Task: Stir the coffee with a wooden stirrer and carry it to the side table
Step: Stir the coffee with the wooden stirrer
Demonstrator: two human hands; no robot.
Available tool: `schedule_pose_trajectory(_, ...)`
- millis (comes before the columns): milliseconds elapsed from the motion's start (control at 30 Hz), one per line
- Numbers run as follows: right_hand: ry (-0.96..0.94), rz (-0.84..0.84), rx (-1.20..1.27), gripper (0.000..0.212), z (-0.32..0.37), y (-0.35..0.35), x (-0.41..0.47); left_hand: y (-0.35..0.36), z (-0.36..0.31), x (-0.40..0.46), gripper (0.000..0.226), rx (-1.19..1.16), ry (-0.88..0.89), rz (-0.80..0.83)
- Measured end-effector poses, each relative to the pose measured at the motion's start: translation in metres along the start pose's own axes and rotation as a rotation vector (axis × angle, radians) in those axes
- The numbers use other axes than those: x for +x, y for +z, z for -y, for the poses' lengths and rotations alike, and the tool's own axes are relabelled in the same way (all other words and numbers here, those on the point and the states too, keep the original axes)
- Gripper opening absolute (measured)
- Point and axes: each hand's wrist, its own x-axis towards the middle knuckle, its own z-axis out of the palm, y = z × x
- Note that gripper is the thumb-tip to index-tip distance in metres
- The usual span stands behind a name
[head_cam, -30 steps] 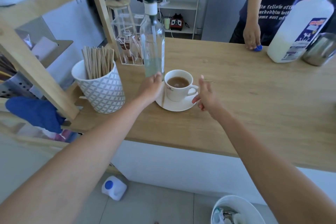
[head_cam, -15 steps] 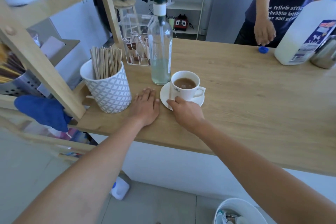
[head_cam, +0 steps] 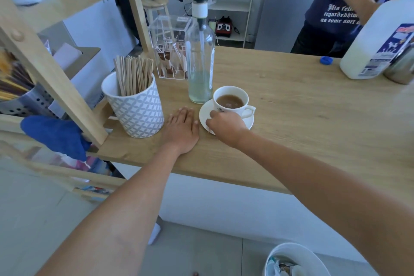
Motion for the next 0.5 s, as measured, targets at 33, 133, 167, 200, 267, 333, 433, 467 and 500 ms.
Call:
schedule_pose_trajectory(33, -0.037, -0.077, -0.027, 0.019, -0.001, -0.001, -0.001, 0.000, 0.001, 0.000, 0.055, -0.001, -0.002, -0.001)
schedule_pose_trajectory(133, -0.077, -0.320, 0.046, 0.007, -0.006, 0.015, -0.005, 0.001, 0.001, 0.001, 0.056, -0.002, -0.006, 0.002)
schedule_pose_trajectory(167, -0.088, -0.377, 0.105, 0.013, -0.006, 0.022, -0.006, 0.001, 0.001, 0.001, 0.056, 0.001, -0.004, 0.004)
schedule_pose_trajectory(200, -0.083, -0.414, 0.134, 0.025, -0.003, 0.026, -0.009, 0.002, 0.001, 0.001, 0.056, 0.004, -0.002, 0.006)
schedule_pose_trajectory(267, -0.047, -0.495, 0.204, 0.026, 0.001, 0.020, -0.014, 0.001, 0.001, 0.001, 0.056, 0.011, 0.006, 0.006)
schedule_pose_trajectory(333, 0.025, -0.591, 0.292, 0.020, 0.005, 0.010, -0.017, 0.001, 0.001, 0.000, 0.056, 0.017, 0.012, -0.004)
schedule_pose_trajectory(433, 0.164, -0.774, 0.534, 0.017, 0.009, -0.010, -0.022, 0.001, 0.000, -0.001, 0.055, 0.036, 0.016, -0.032)
schedule_pose_trajectory(467, 0.225, -0.828, 0.634, 0.015, 0.008, -0.020, -0.025, 0.001, 0.000, -0.001, 0.055, 0.043, 0.011, -0.029)
schedule_pose_trajectory(500, 0.298, -0.874, 0.745, 0.014, 0.005, -0.028, -0.026, 0.001, -0.001, -0.001, 0.055, 0.046, 0.003, -0.018)
